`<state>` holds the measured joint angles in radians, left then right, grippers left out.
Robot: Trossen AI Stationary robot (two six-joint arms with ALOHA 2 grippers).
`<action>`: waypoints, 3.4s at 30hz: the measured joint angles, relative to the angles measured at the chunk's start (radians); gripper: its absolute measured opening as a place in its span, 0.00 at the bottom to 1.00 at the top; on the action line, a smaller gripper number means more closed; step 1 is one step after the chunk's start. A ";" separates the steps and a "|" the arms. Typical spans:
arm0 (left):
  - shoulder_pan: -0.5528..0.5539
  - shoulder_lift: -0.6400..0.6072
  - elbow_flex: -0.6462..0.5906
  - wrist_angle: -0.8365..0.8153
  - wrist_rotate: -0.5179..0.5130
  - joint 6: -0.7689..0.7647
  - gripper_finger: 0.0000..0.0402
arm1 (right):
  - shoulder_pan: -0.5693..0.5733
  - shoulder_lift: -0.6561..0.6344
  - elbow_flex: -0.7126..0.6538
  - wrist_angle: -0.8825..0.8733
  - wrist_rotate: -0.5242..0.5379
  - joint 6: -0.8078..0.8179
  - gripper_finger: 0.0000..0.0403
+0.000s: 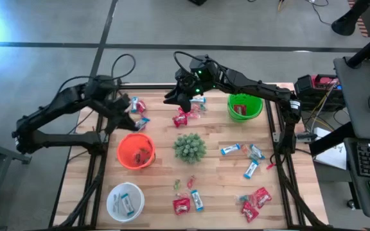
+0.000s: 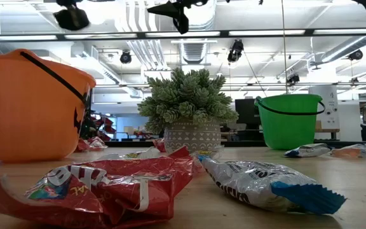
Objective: Sort candy
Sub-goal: Put the white chocolate into the white bucket
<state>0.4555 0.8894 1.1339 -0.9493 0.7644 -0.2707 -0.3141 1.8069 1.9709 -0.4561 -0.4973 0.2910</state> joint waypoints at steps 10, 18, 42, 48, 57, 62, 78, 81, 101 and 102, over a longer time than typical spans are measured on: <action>-0.229 -0.188 -0.003 -0.046 -0.144 -0.223 0.00 | 0.000 -0.001 0.000 0.005 0.025 0.070 0.38; -0.492 -0.283 -0.093 -0.004 -0.317 -0.392 0.00 | 0.000 -0.005 0.000 0.005 0.079 0.138 0.38; -1.067 -0.166 -0.299 0.228 -0.508 -0.567 0.00 | 0.000 -0.006 0.000 0.005 0.079 0.208 0.38; -1.141 -0.112 -0.299 0.284 -0.494 -0.609 0.00 | 0.000 -0.006 0.000 0.004 0.079 0.233 0.38; -1.241 -0.020 -0.297 0.435 -0.490 -0.654 0.01 | 0.000 -0.006 0.000 0.004 0.079 0.234 0.38; -1.249 0.009 -0.297 0.433 -0.486 -0.671 0.09 | 0.000 -0.007 0.000 0.004 0.079 0.280 0.38; -1.249 0.009 -0.297 0.425 -0.530 -0.681 0.37 | 0.000 -0.072 0.000 -0.005 0.081 0.278 0.38; -1.249 0.009 -0.297 0.424 -0.650 -0.637 0.37 | 0.000 -0.078 0.000 -0.026 0.081 0.265 0.38; -1.041 -0.066 -0.297 0.406 -0.976 -0.323 0.36 | 0.000 -0.105 0.000 -0.265 0.081 0.194 0.38; -1.029 -0.073 -0.297 0.406 -0.976 -0.311 0.36 | 0.000 -0.110 0.000 -0.288 0.084 0.189 0.38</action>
<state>-0.5733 0.8164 0.8371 -0.5433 -0.2119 -0.5818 -0.3145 1.6964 1.9713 -0.7441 -0.4128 0.4802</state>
